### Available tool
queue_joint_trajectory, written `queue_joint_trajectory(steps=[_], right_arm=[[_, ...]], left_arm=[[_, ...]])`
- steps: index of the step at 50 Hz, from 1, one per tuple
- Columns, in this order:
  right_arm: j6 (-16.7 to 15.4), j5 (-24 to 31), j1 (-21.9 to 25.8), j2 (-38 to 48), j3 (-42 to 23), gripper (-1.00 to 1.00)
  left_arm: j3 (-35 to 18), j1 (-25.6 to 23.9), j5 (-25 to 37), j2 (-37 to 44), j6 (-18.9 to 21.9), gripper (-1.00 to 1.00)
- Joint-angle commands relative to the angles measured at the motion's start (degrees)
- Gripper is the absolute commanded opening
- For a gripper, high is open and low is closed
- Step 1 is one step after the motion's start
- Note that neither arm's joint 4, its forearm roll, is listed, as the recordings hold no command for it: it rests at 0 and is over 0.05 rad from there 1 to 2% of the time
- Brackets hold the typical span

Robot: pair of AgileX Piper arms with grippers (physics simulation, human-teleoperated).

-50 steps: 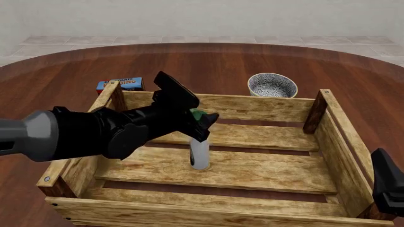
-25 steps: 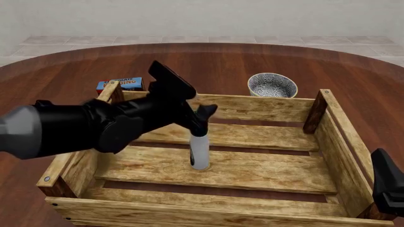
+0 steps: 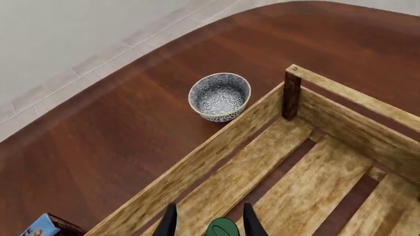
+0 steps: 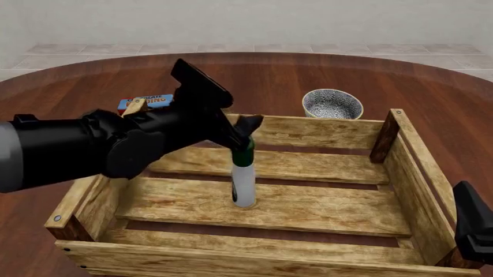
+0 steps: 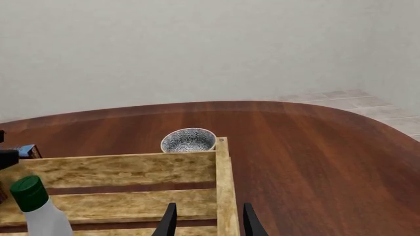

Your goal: Pick up the salad dressing and put it in the tray.

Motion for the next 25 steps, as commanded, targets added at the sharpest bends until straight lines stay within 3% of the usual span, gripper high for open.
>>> queue_joint_trajectory(steps=[1,25], right_arm=[[0.01,-0.09,-0.13,0.00,0.00,1.00],[0.11,-0.10,-0.19,-0.01,-0.03,1.00]], left_arm=[[-0.37,0.08,1.26,-1.99,-0.38,1.00],[-1.01,1.19,3.70,-7.70,-2.24,1.00]])
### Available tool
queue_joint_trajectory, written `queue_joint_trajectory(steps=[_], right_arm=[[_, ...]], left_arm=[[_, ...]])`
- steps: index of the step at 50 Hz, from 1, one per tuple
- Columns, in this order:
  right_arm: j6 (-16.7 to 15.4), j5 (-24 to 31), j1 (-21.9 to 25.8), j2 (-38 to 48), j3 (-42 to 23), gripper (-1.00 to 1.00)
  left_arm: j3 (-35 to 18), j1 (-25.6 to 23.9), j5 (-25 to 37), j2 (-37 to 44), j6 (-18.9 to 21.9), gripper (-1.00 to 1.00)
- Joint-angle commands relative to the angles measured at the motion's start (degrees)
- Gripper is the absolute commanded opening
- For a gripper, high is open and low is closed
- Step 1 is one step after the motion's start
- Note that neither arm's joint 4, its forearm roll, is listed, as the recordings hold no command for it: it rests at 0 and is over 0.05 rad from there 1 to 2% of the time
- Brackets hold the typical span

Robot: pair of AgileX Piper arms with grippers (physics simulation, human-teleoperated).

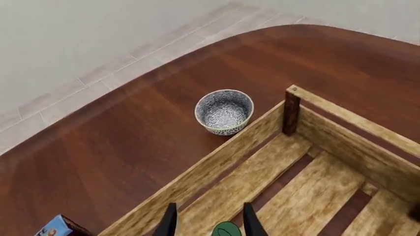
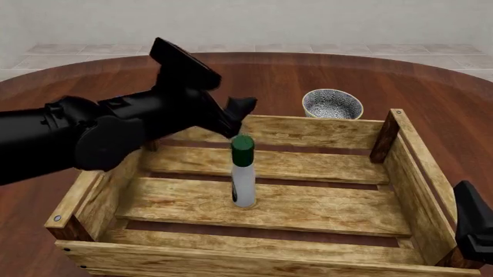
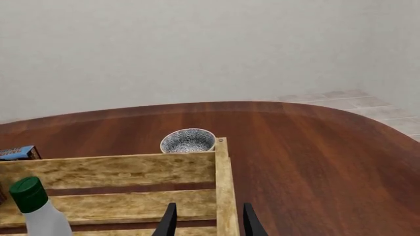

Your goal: Pick up the salad dressing and put it in the tray.

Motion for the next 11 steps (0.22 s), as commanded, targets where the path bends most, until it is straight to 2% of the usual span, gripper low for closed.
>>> queue_joint_trajectory(steps=[1,9,11], right_arm=[[0.02,-0.02,-0.01,0.00,0.00,1.00],[0.11,0.06,-0.03,0.00,-0.04,1.00],[0.11,-0.09,-0.01,0.00,0.12,1.00]], left_arm=[[-0.22,0.62,0.94,-2.33,-0.64,1.00],[-0.69,3.41,1.76,-6.97,-0.27,1.00],[-1.22,4.09,2.46,-7.98,-1.47,1.00]])
